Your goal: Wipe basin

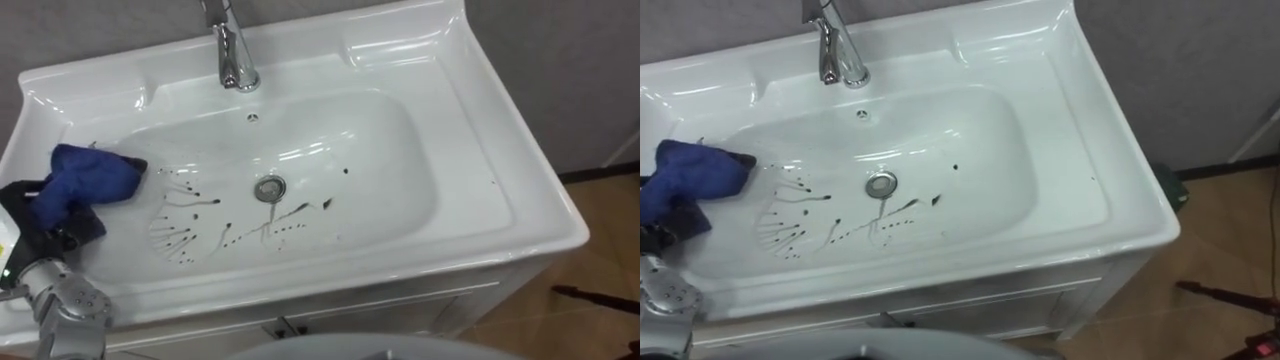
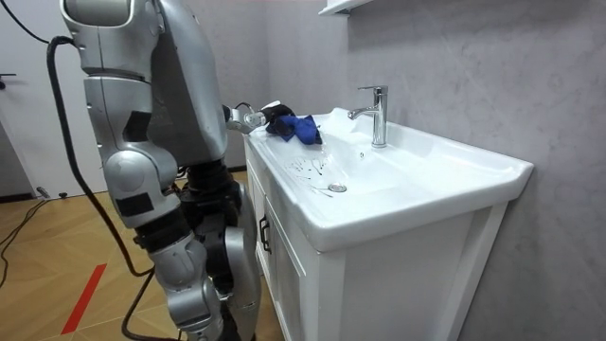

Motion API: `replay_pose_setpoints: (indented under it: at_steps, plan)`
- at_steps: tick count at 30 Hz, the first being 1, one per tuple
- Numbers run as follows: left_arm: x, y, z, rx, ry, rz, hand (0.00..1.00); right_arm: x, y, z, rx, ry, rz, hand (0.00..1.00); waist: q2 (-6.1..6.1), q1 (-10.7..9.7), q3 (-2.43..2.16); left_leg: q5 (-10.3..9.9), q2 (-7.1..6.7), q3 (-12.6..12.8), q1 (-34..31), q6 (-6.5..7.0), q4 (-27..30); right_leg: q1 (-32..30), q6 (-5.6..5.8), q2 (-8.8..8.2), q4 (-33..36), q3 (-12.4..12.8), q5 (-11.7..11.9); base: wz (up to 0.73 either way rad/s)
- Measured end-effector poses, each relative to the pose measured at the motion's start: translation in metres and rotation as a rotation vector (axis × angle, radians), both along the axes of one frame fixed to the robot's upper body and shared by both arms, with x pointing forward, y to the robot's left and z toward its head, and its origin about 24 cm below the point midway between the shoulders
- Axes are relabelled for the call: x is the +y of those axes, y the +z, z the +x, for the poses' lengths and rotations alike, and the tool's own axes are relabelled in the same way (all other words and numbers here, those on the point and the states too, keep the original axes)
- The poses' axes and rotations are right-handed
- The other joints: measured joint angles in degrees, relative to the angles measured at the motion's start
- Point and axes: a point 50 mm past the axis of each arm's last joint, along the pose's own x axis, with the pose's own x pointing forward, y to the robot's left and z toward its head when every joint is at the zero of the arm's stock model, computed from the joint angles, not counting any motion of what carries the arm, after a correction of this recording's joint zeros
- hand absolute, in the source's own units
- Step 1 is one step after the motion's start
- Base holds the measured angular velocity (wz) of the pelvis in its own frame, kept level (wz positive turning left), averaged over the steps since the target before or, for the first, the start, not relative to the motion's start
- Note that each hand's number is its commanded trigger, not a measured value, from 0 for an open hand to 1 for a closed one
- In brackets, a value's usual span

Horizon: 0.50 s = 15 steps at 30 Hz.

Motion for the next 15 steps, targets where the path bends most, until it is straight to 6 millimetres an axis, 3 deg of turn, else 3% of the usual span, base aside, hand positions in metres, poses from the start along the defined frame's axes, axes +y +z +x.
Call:
replay_pose_setpoints:
  at_steps: [5, 15]
  plan:
    - [-0.002, 0.004, 0.006, -0.017, -0.019, 0.023, 1.0, 0.003, -0.001, 0.001, -0.008, 0.021, -0.001, 0.0, -0.93, -0.4, 0.66, 0.1, -0.13, -1.1, -0.7, 0.07, 0.1, 0.1, 0.03, -0.22, -0.3, -1.6, 0.0, 0.16]
    - [-0.009, 0.015, 0.018, -0.025, -0.043, 0.077, 1.0, 0.009, -0.003, 0.0, -0.009, 0.033, 0.004, 0.0, -1.46, -1.1, 0.97, 0.0, -0.04, -1.2, -2.5, 0.08, 1.2, -1.1, 0.04, -0.1, -0.3, -1.3, -0.1, 0.01]
